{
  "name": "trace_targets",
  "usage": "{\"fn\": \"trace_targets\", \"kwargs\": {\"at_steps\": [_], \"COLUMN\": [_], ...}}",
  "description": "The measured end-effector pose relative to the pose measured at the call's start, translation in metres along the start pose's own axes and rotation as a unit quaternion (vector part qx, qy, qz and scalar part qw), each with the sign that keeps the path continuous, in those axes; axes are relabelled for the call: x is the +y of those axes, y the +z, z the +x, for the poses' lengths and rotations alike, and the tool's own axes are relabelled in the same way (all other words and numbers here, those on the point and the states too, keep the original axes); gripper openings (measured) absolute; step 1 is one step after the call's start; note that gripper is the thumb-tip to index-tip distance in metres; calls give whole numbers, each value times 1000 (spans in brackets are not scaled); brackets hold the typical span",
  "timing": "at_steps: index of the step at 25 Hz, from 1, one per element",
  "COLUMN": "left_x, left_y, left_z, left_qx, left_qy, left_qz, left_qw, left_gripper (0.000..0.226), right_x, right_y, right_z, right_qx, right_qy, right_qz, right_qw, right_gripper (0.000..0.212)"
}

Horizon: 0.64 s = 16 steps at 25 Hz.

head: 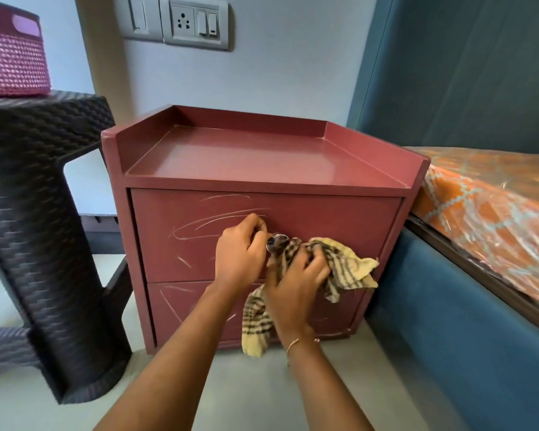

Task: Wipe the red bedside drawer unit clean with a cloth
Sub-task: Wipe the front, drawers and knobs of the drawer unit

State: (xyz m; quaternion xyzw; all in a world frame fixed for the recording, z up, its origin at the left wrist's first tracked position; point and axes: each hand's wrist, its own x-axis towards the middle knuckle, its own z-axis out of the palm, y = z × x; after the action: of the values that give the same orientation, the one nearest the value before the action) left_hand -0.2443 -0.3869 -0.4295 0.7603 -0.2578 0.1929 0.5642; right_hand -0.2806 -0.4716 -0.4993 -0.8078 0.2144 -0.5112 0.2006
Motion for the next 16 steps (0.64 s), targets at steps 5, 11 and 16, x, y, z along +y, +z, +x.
{"fn": "trace_targets", "kwargs": {"at_steps": [5,11,16], "left_x": [4,-9,-8], "left_y": [0,-2,-11], "left_z": [-1,-2,-13], "left_qx": [-2,-30,-13], "left_qy": [-13,9,40], "left_qz": [-15,-18,46], "left_qw": [1000,999,998], "left_gripper": [16,20,19], "right_x": [36,22,-41], "right_y": [-11,-23,8], "right_z": [24,51,-31], "right_qx": [50,143,8], "right_qy": [-56,239,253], "right_qz": [-29,138,251], "right_qw": [997,950,934], "right_gripper": [50,46,36]}}
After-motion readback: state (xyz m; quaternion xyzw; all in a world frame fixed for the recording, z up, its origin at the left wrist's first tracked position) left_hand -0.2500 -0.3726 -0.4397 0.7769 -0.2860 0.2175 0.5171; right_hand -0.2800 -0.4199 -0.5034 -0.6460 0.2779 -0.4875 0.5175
